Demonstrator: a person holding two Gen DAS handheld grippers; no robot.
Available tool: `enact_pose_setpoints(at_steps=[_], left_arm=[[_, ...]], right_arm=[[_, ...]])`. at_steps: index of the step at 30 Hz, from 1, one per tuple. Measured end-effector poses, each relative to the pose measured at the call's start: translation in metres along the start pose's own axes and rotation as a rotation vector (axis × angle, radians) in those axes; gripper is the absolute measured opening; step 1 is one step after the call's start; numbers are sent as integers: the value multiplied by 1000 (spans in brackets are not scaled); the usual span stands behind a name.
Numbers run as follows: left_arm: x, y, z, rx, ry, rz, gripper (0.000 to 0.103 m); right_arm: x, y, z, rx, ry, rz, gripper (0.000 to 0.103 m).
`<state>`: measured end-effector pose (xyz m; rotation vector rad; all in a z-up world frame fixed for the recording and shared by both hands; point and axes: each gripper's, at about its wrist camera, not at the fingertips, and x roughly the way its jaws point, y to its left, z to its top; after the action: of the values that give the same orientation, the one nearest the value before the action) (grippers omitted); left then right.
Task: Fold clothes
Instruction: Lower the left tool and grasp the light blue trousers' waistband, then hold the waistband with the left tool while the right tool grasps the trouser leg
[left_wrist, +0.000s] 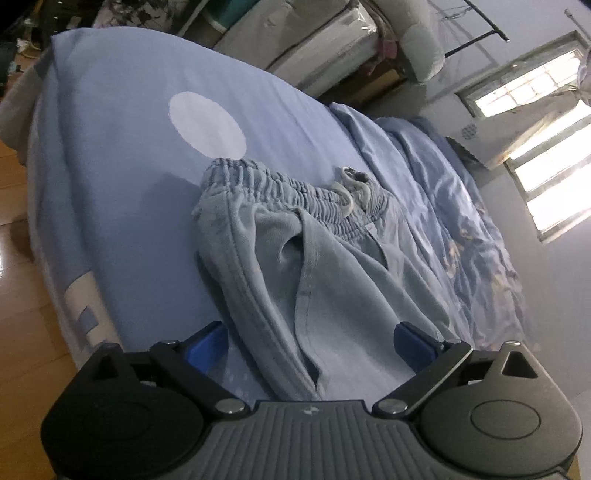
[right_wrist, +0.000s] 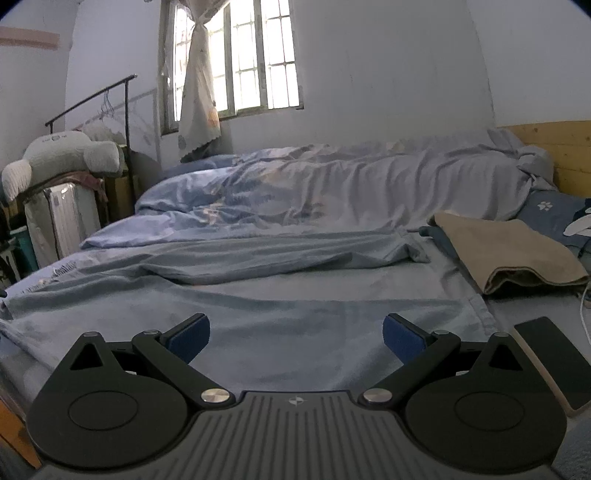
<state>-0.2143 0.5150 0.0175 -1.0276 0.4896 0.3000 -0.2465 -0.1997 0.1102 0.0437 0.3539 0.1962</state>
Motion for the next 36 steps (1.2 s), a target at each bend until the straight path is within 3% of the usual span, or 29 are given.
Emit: enact_pose_setpoints(at_steps=[13, 15, 17, 18, 20, 21, 26, 29, 36], left_arm=[[29, 7, 14, 17, 32, -123, 95], [28, 9, 13, 17, 28, -119, 85], [28, 12, 15, 4, 30, -96, 59], [28, 14, 16, -8, 32, -84, 53], [29, 18, 18, -35, 37, -54, 29], [30, 20, 19, -47, 41, -42, 25], [30, 21, 21, -36, 41, -29, 14], [29, 21, 23, -44, 39, -24, 13], [27, 26, 20, -78, 17, -22, 12]], right_arm=[[2, -13, -15, 54, 69, -61, 101], [3, -17, -17, 79, 83, -72, 101], [4, -22, -19, 116, 99, -86, 101], [3, -25, -21, 141, 109, -95, 101], [2, -32, -27, 202, 132, -115, 101], [1, -37, -30, 237, 145, -130, 101], [-5, -68, -43, 384, 169, -279, 101], [-7, -95, -50, 521, 169, -347, 101], [8, -150, -78, 843, 166, -364, 99]])
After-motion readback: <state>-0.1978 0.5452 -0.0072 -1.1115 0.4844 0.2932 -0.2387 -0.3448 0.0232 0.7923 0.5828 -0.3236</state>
